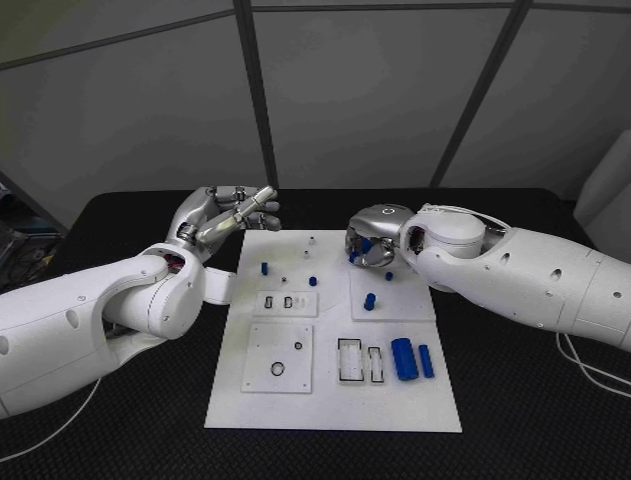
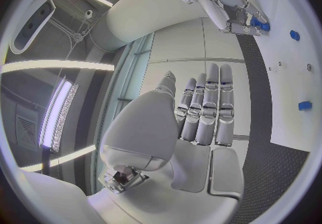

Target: Assemble the parts on the task board

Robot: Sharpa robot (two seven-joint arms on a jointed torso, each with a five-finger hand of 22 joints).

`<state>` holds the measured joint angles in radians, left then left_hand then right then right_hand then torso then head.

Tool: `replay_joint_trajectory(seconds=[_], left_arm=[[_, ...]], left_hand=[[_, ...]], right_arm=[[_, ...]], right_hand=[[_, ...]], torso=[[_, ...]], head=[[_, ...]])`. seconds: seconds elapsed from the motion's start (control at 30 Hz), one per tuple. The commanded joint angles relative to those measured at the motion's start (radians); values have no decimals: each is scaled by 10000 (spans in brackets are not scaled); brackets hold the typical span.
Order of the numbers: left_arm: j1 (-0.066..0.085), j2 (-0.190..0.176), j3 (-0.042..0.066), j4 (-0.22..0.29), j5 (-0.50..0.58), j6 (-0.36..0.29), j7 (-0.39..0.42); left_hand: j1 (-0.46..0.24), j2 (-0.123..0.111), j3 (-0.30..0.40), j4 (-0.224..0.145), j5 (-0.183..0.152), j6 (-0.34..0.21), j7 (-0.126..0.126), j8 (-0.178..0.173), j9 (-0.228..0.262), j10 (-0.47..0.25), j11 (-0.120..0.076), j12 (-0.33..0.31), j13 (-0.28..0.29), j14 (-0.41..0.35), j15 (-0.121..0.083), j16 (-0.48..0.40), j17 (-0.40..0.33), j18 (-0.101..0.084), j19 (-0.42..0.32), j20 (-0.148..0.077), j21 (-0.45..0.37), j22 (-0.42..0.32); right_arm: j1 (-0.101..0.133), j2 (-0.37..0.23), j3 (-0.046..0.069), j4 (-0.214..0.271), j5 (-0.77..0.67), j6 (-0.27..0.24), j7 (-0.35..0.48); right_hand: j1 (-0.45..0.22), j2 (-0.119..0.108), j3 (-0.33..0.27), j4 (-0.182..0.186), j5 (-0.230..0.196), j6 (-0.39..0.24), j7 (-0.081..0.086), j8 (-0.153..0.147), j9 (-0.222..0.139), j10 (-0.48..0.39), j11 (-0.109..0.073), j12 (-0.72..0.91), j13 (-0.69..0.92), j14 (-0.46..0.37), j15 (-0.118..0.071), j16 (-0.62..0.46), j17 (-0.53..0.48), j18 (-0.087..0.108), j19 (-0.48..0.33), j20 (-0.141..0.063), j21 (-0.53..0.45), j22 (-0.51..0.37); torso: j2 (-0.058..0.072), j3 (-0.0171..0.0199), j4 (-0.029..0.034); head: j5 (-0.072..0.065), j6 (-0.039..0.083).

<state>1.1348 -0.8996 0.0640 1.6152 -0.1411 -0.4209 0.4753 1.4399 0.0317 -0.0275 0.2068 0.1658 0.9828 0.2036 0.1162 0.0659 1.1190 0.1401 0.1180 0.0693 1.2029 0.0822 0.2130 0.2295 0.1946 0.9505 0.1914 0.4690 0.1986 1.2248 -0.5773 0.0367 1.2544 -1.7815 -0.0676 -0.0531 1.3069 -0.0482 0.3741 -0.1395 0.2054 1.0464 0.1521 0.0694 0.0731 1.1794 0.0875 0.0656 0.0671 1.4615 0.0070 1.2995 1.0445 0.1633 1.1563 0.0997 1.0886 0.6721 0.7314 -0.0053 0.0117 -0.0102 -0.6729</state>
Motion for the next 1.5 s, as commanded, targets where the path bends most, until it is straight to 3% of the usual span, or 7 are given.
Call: replay_joint_trajectory(seconds=[0.03,0.37,0.77,0.97,1.27,1.5], left_arm=[[14,-19,10,26,-48,85,4],[16,-62,10,20,-48,85,4],[17,-112,10,-25,-48,90,13],[17,-120,10,-76,-48,90,25],[18,-106,10,-104,-48,106,30],[25,-60,11,-132,-48,116,29]], left_hand=[[-43,-93,-59,-12,-53,15,63,-62,-9,21,51,-62,-8,51,42,-65,15,-136,28,21,31,15],[-51,-88,-59,-7,-53,15,65,-70,-9,19,55,-74,-8,44,47,-80,23,-138,21,24,29,14],[-56,-74,-53,-2,-50,20,65,-76,-7,20,56,-85,-6,40,50,-95,32,-138,15,26,27,13],[-56,-74,-53,-2,-50,20,65,-76,-7,20,56,-85,-6,40,50,-95,32,-138,15,26,27,13],[-56,-74,-53,-2,-50,20,65,-76,-7,20,56,-85,-6,40,50,-95,32,-138,15,26,27,13],[-56,-74,-53,-2,-50,20,65,-76,-7,20,56,-85,-6,40,50,-95,32,-138,15,26,27,13]], right_arm=[[25,29,4,-9,-20,228,78],[24,105,1,-139,66,211,158],[22,-271,9,351,288,-1399,282],[35,-257,16,516,369,-2102,197],[67,322,18,-59,402,-2590,166],[76,1063,17,-885,420,-2699,258]], right_hand=[[68,-3,115,-2,-62,104,-19,54,17,89,-1,36,8,433,0,76,38,-102,71,-21,77,63],[206,54,474,2,-80,368,-48,96,52,379,-65,43,25,409,-53,210,124,-139,132,-67,353,392],[387,34,843,-90,156,557,-4,84,77,583,-77,7,40,372,-92,305,154,-180,167,-110,658,734],[391,18,867,-97,190,557,4,75,76,579,-72,-1,37,372,-89,322,178,-182,165,-108,679,756],[383,-10,883,-100,187,554,17,64,73,564,-60,-12,32,375,-82,343,205,-188,170,-105,711,795],[356,-36,919,-85,174,526,38,31,64,518,-39,-32,20,376,-63,367,224,-192,159,-93,746,827]], torso=[[14,3,-1],[24,-6,7],[21,-10,-13],[49,-12,19],[68,-17,25],[85,-17,31]], head=[[11,-3],[-1,-34],[74,50],[67,112],[96,98],[128,152]])
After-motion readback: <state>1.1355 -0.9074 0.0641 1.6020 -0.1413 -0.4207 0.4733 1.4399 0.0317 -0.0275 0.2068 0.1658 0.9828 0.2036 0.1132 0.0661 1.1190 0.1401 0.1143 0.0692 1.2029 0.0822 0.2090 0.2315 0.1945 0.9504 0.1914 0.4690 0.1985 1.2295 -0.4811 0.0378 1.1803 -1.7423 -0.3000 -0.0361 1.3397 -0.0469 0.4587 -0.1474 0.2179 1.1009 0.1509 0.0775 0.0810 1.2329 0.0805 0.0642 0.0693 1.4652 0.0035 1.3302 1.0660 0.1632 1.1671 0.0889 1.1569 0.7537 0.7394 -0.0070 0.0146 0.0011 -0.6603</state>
